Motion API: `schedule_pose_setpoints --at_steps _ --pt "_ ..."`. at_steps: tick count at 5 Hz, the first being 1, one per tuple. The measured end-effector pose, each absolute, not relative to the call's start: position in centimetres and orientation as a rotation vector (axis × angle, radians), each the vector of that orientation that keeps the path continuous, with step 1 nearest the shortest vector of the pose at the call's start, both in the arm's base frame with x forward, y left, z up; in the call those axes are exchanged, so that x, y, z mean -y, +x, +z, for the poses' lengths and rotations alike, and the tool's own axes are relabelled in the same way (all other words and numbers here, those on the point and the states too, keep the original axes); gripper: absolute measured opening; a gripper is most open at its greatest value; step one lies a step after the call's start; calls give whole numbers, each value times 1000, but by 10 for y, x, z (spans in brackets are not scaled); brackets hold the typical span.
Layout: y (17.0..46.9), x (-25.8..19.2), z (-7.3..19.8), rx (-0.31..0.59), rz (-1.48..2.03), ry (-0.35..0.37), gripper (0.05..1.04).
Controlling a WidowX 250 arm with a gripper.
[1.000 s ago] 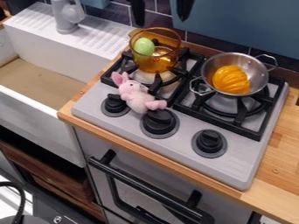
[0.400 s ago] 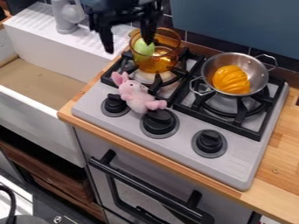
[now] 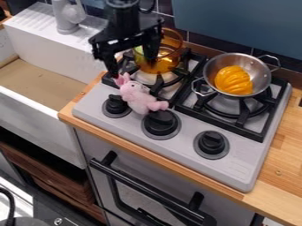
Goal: Put the bunny in the yellow pot
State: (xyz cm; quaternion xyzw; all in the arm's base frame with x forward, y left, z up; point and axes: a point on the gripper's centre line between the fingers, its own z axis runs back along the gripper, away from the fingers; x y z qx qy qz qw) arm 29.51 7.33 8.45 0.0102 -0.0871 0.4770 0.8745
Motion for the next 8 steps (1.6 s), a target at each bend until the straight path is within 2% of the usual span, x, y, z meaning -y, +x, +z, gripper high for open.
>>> schedule_pose_setpoints --at_steps 3,4,5,6,7,8 --pt "286 -58 54 146 1228 -4 997" --pt "284 -55 46 165 1256 -13 997" --pt "290 -49 35 137 1287 -25 949" --pt "296 -48 34 167 1295 -53 684" --pt "299 -47 33 183 1300 -50 426" --pt "296 -44 30 156 1301 -56 272"
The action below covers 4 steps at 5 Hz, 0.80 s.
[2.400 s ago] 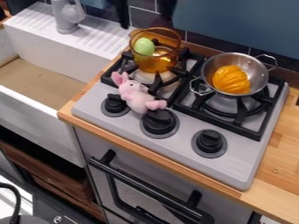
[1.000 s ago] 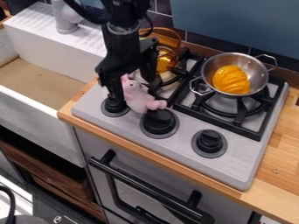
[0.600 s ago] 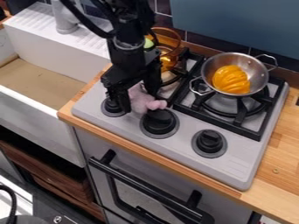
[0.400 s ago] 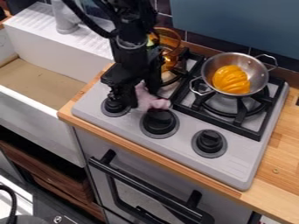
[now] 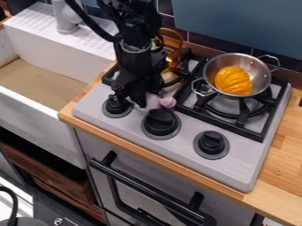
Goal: Put the bunny in the yellow pot
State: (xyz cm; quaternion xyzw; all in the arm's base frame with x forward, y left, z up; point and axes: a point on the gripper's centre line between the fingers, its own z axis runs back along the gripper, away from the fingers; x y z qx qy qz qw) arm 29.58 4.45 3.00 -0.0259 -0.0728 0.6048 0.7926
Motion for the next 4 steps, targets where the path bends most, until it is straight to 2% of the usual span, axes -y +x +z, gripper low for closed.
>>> schedule_pose_setpoints --at_steps 1,2,4 --pt "292 -49 36 128 1280 -49 217" --pt "297 -52 57 147 1266 -53 196" --pt "307 -65 98 132 1328 -43 210"
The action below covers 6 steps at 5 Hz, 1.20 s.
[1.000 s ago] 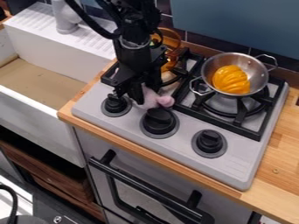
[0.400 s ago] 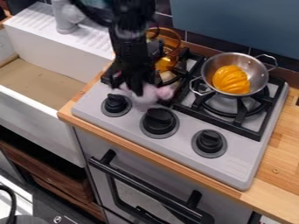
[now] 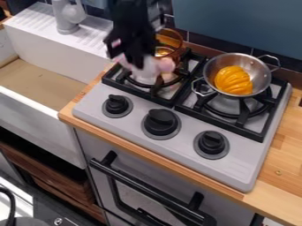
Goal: Put the bunny in the yellow pot
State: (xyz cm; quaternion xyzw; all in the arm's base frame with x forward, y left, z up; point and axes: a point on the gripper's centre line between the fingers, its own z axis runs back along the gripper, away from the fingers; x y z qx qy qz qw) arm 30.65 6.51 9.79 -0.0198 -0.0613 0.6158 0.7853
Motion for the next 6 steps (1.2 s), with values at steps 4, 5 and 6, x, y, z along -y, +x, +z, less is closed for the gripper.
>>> schedule_pose_setpoints --at_steps 4,5,6 --pt "371 -75 113 190 1448 -20 217" --pt "378 -72 110 232 1443 -22 217" --pt "379 -69 102 234 1430 -5 217"
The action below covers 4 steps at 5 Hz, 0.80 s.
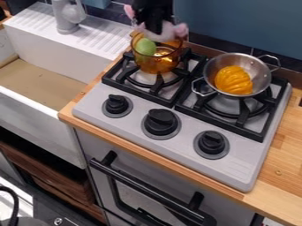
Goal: Put the bunny in the yellow pot
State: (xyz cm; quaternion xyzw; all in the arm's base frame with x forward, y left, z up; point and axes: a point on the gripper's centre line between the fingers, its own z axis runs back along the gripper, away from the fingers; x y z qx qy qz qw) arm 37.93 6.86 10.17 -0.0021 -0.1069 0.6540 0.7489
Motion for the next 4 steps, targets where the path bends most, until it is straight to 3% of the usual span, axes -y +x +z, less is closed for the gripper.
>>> schedule_pose_setpoints --at_steps 1,2,4 --pt "381 -64 98 243 1418 -3 193" --pt "380 -63 97 246 1407 10 232" --pt "377 -58 95 222 1355 18 780"
